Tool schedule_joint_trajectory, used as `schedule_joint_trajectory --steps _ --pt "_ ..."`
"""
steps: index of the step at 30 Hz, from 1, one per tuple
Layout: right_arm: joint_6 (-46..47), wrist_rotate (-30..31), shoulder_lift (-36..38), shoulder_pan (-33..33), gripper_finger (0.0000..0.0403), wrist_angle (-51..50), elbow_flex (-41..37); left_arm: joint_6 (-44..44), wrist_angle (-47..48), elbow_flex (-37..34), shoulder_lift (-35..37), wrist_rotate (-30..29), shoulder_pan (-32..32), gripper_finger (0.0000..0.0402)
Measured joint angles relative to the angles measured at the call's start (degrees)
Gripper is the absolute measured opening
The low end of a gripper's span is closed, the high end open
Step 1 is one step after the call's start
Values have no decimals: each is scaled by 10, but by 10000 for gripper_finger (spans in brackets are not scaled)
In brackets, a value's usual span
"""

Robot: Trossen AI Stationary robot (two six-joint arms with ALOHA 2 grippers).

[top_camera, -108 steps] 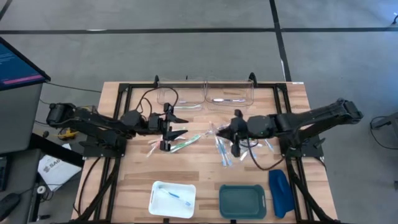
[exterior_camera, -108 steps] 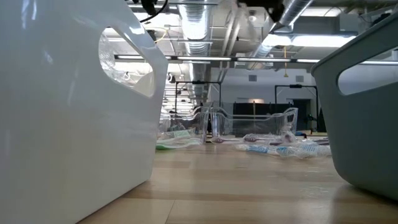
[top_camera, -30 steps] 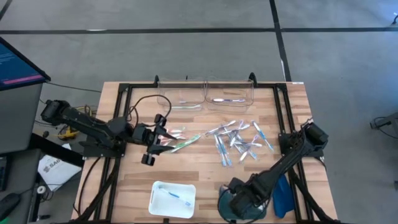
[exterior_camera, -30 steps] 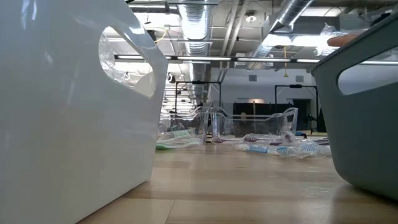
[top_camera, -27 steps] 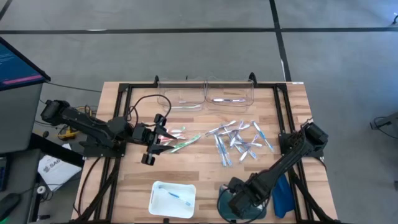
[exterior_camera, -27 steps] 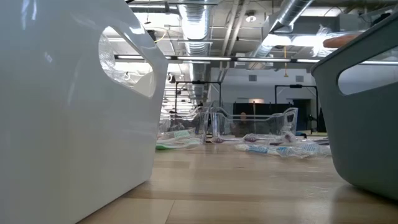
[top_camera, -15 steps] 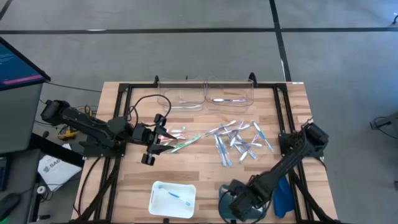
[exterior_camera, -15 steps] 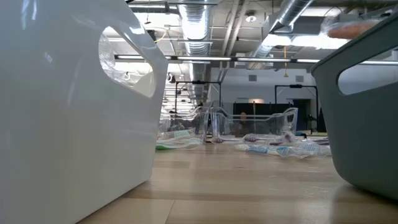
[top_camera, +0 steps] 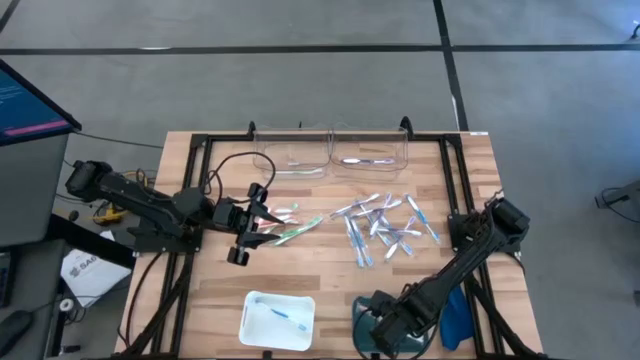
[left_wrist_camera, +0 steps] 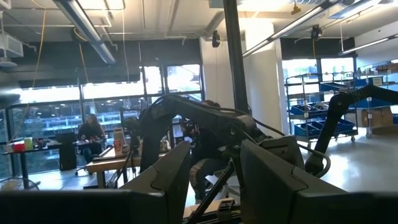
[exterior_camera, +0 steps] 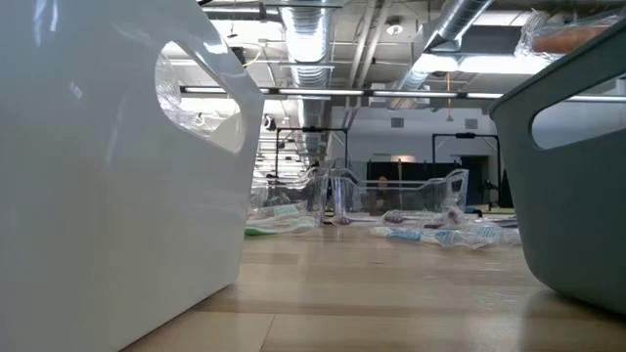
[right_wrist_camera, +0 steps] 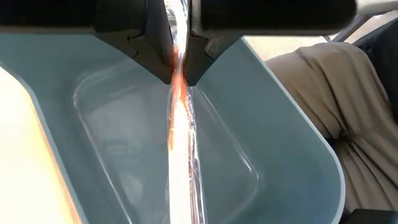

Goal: Pick & Place Toothbrushes
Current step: Put the orange toothbrush into the green bin, then put the green toothbrush into the left transparent bin

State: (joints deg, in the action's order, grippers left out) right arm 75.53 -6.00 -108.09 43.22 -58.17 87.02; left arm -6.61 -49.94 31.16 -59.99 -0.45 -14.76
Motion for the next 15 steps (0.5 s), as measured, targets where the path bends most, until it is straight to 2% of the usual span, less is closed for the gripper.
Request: schedule_joint_trajectory --steps 15 --pt "-5 0 0 0 86 0 0 10 4 0 0 2 0 136"
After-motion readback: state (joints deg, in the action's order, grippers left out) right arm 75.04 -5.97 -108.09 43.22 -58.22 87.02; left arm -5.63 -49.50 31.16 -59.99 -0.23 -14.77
